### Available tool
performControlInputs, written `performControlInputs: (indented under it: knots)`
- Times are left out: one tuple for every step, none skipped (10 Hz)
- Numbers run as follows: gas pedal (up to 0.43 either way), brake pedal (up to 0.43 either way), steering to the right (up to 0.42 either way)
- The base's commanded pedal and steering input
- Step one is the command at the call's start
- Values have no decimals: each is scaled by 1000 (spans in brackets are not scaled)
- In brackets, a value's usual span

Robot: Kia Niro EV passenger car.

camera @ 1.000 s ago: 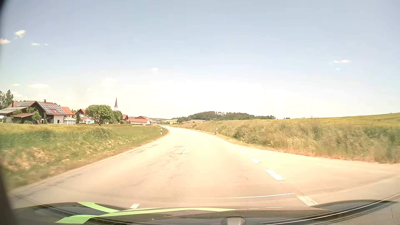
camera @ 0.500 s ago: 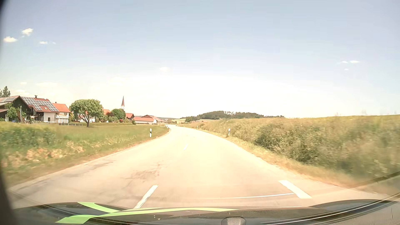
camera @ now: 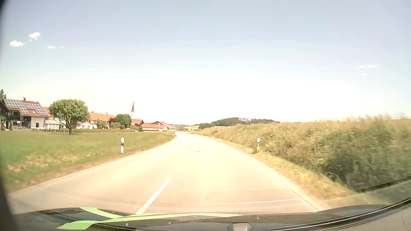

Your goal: Follow the waypoints while adhering to traffic rules and regulations

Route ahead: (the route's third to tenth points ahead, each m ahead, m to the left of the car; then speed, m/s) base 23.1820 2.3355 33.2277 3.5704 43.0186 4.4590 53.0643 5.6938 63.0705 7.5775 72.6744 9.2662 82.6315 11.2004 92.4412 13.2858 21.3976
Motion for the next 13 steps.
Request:
performControlInputs:
  knots:
    - [287,0,-18]
    - [287,0,-18]
    - [299,0,-18]
    - [311,0,-18]
    - [311,0,-18]
    - [319,0,-19]
    - [319,0,-18]
    - [319,0,-19]
    - [319,0,-19]
    - [331,0,-19]
    - [331,0,-19]
    - [339,0,-19]
    - [339,0,-19]
